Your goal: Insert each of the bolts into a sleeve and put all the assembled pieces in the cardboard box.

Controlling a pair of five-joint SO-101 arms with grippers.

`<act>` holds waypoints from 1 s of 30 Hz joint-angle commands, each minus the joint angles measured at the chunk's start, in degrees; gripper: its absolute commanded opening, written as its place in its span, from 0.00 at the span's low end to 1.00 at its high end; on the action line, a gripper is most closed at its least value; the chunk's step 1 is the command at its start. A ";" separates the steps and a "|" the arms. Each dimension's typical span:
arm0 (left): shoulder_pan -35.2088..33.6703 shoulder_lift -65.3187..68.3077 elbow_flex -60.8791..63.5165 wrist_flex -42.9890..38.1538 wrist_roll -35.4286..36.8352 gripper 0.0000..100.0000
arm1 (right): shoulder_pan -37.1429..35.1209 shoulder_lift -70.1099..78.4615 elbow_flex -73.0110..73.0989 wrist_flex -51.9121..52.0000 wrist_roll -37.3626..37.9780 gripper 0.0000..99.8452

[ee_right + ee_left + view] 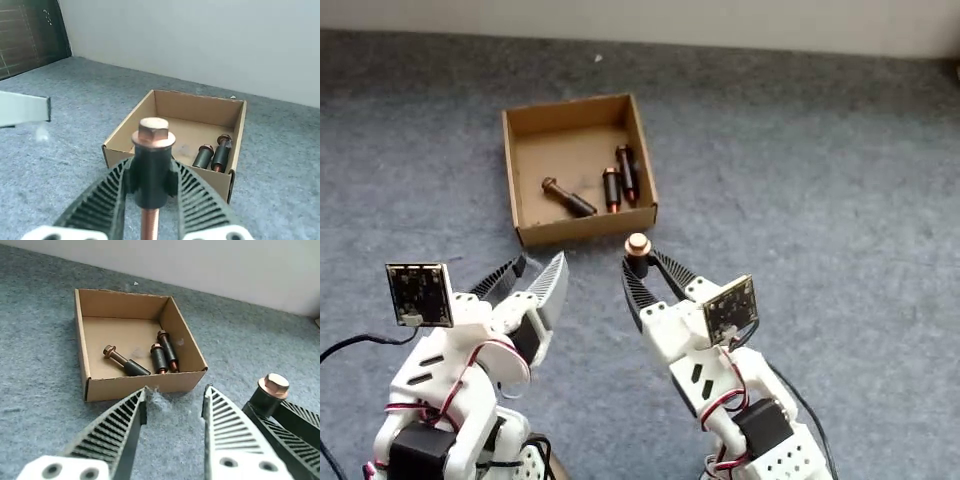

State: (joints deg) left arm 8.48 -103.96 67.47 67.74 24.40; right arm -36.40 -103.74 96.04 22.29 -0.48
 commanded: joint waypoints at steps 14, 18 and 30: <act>-15.16 0.04 21.93 -0.44 -11.87 0.20 | 5.41 2.68 -6.11 -4.79 -5.01 0.01; -15.43 0.04 26.95 -5.36 -12.31 0.20 | 5.41 16.84 -10.59 -12.26 -5.01 0.01; -15.43 0.22 29.67 -10.99 -16.62 0.20 | 5.41 78.73 -42.07 -39.60 -5.01 0.01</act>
State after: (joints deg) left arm -6.20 -103.52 95.87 57.98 8.22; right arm -31.65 -43.69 67.30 -9.36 -5.14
